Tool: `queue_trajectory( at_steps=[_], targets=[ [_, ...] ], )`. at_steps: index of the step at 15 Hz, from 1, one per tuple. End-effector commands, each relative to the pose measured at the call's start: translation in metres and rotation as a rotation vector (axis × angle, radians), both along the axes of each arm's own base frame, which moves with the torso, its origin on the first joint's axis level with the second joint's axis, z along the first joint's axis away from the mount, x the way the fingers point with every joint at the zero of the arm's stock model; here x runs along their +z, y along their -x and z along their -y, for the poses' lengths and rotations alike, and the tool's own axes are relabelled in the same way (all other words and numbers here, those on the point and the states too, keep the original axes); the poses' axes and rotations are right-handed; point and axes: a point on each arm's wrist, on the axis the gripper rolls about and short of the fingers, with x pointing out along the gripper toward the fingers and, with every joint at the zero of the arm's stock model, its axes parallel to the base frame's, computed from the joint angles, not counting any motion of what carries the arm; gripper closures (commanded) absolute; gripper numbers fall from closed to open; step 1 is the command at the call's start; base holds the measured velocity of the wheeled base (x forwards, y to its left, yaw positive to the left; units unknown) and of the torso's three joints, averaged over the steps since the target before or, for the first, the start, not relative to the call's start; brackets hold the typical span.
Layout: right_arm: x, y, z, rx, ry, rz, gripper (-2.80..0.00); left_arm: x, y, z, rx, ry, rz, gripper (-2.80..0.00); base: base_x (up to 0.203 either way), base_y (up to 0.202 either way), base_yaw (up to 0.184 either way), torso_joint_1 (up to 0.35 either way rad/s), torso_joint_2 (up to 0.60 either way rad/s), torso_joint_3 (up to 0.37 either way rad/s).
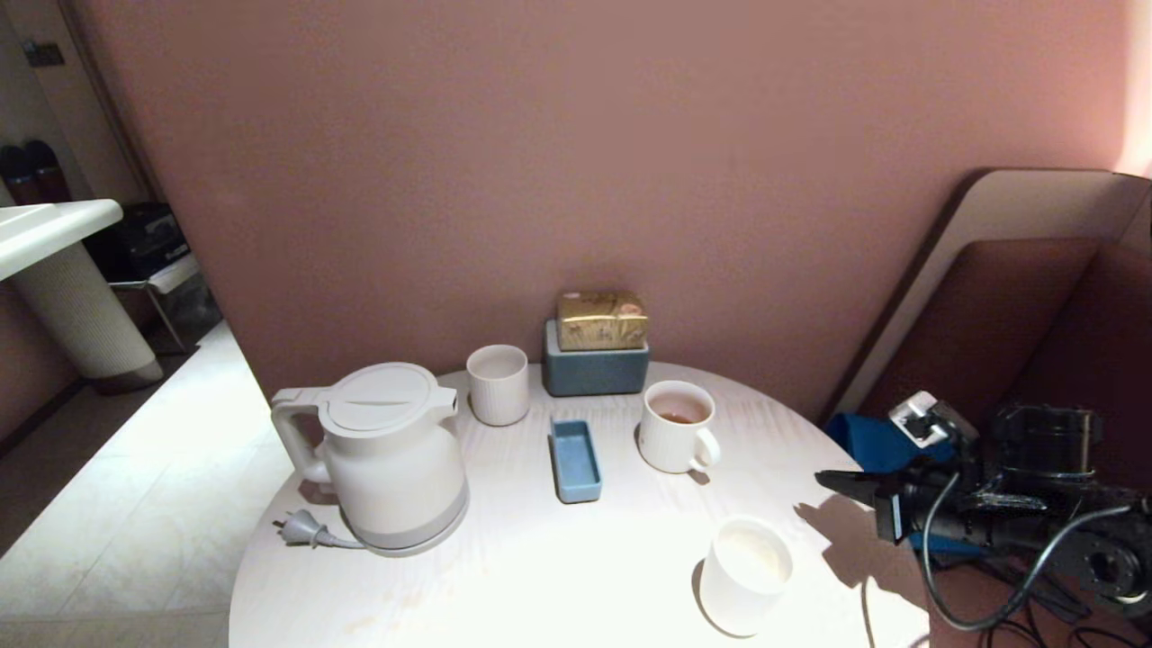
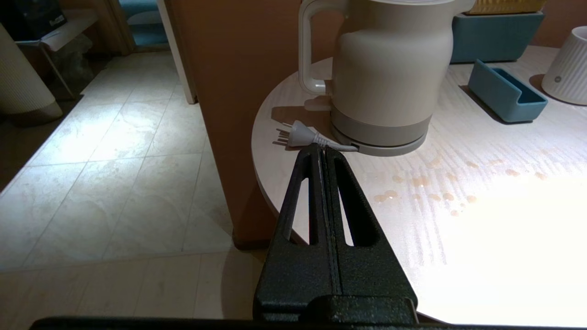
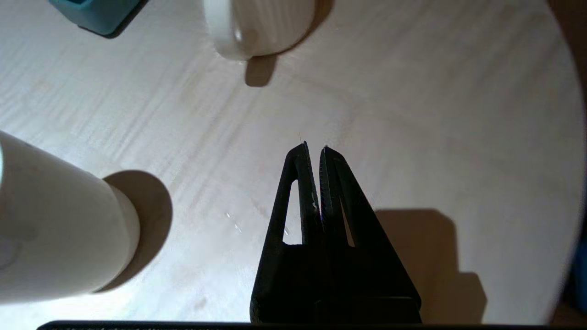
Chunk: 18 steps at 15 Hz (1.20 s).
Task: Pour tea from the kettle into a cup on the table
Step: Pick up the cup
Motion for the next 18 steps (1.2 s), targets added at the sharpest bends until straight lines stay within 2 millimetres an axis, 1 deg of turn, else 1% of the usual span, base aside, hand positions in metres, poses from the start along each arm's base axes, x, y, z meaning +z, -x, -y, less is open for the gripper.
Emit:
queue_trajectory(
  at_steps=[1, 5, 9, 13, 18],
  targets=[
    [-0.025, -0.009, -0.02, 0.061, 0.012, 0.006, 0.0, 0.0, 0.0, 0.0, 0.0, 0.0, -0.002, 0.0, 0.0, 0.0, 0.0, 0.0, 0.0, 0.0],
    [-0.025, -0.004, -0.049, 0.067, 0.066, 0.039, 0.0, 0.0, 0.0, 0.0, 0.0, 0.0, -0.001, 0.0, 0.0, 0.0, 0.0, 0.0, 0.0, 0.0],
    [-0.023, -0.004, -0.06, 0.073, 0.054, 0.034, 0.0, 0.0, 0.0, 0.0, 0.0, 0.0, 0.0, 0.0, 0.0, 0.0, 0.0, 0.0, 0.0, 0.0],
    [-0.018, -0.016, -0.068, 0.067, 0.042, 0.068, 0.0, 0.0, 0.0, 0.0, 0.0, 0.0, -0.001, 0.0, 0.0, 0.0, 0.0, 0.0, 0.0, 0.0],
    [-0.022, -0.03, -0.077, 0.049, 0.047, 0.08, 0.0, 0.0, 0.0, 0.0, 0.0, 0.0, -0.001, 0.0, 0.0, 0.0, 0.0, 0.0, 0.0, 0.0]
  ],
)
